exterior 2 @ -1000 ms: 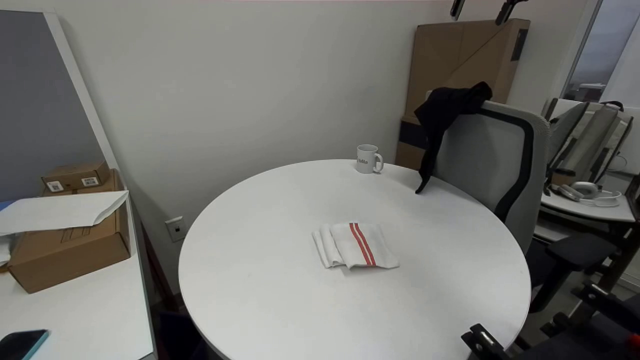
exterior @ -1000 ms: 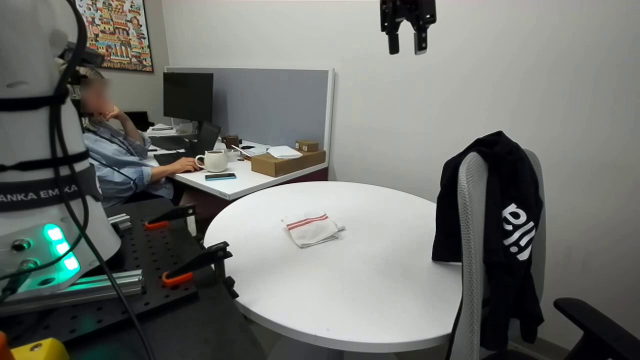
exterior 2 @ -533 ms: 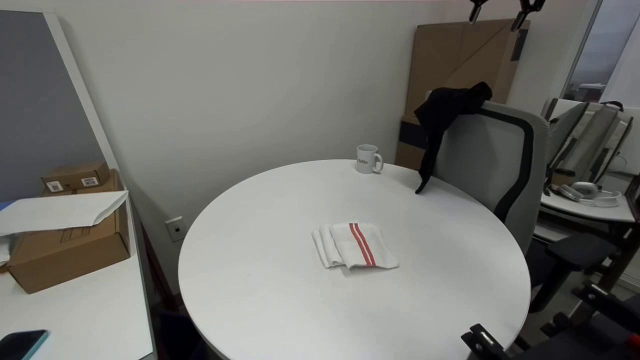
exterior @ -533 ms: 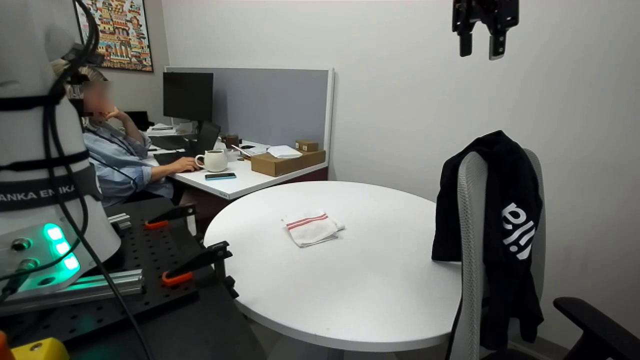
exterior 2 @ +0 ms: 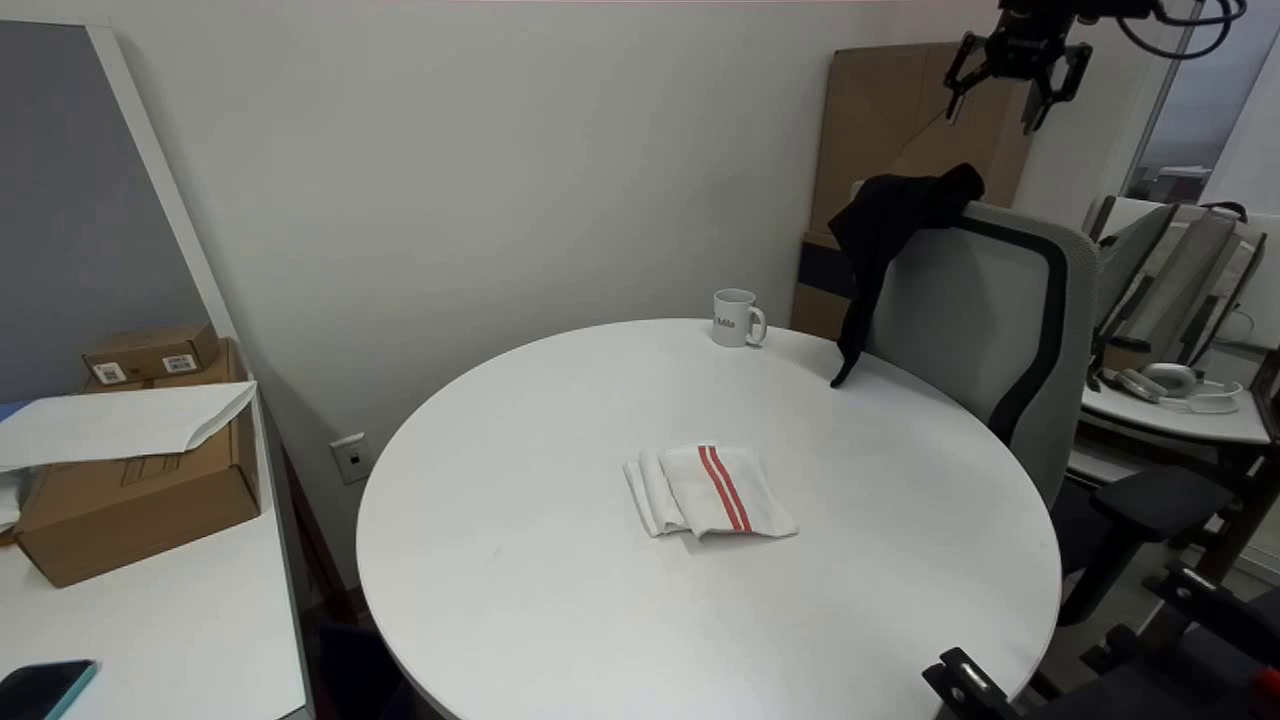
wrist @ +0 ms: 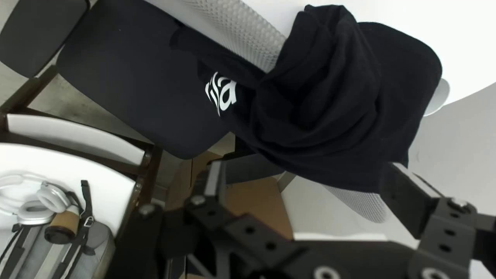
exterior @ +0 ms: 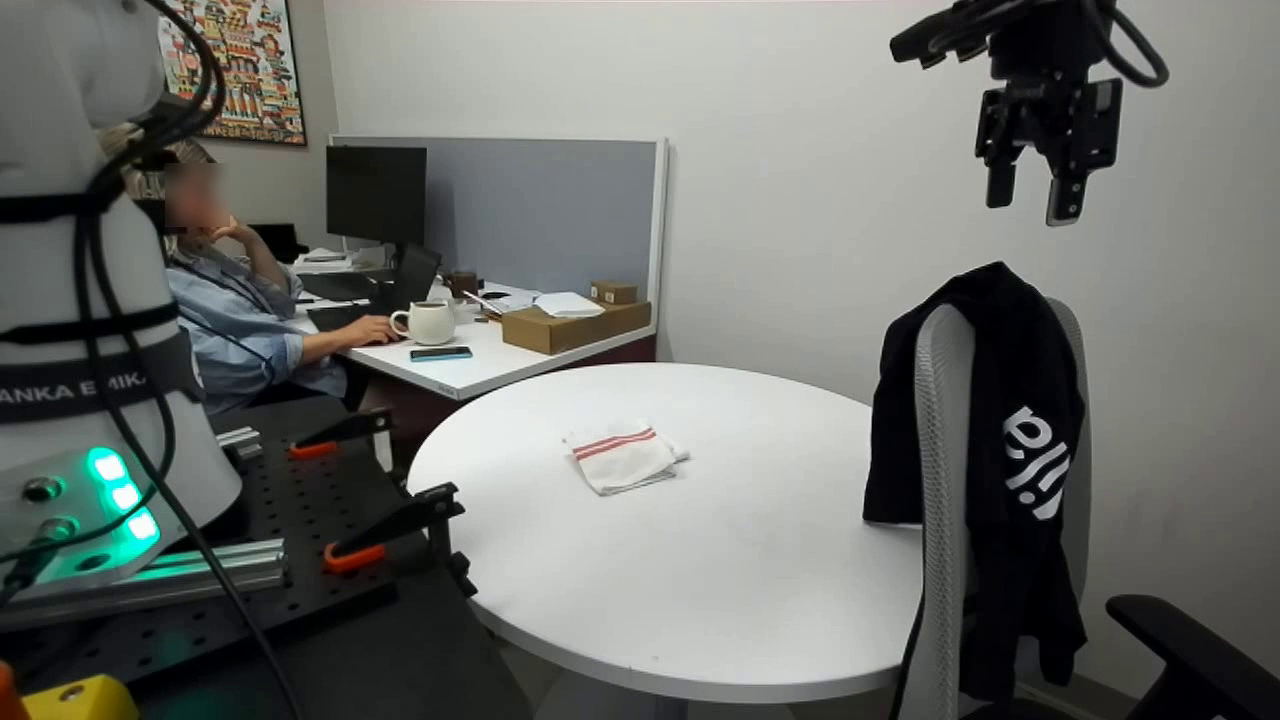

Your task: Put the black cloth on the table

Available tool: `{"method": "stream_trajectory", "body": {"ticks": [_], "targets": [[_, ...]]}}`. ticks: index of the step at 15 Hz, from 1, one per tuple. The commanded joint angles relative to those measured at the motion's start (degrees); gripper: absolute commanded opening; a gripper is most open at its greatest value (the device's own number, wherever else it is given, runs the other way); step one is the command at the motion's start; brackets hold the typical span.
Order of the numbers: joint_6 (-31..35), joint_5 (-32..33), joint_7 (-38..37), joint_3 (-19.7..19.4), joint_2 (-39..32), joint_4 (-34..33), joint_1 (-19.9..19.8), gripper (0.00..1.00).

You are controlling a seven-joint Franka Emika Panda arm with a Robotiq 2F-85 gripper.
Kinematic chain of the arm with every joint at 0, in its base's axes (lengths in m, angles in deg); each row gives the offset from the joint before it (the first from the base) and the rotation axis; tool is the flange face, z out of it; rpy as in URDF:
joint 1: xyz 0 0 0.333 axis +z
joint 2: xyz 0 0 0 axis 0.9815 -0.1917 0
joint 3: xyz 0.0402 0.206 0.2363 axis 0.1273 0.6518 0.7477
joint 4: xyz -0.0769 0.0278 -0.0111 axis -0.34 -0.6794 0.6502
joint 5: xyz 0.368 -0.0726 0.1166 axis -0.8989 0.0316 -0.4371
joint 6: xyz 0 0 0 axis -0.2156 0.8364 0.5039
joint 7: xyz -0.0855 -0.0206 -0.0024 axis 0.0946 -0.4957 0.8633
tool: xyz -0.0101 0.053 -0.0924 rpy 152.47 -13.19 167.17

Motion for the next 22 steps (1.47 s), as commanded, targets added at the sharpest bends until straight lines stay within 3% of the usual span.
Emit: {"method": "stream_trajectory", "body": {"ticks": [1, 8, 9, 10, 20, 22], "targets": [[-4.30, -3.25, -0.62, 1.85, -5.71, -6.45, -2.27, 1.00], [-5.27, -5.02, -1.01, 3.25, -9.89, -8.03, -3.25, 1.00], [-4.77, -5.29, -0.96, 3.39, -10.28, -7.94, -3.34, 0.75], [-4.53, -5.29, -0.90, 3.45, -10.59, -8.00, -3.29, 0.74], [-3.28, -4.86, 0.79, 5.11, -6.43, -6.75, -1.76, 0.00], [-4.75, -4.95, 1.76, 5.85, -4.47, -6.85, -1.52, 0.00]]}}
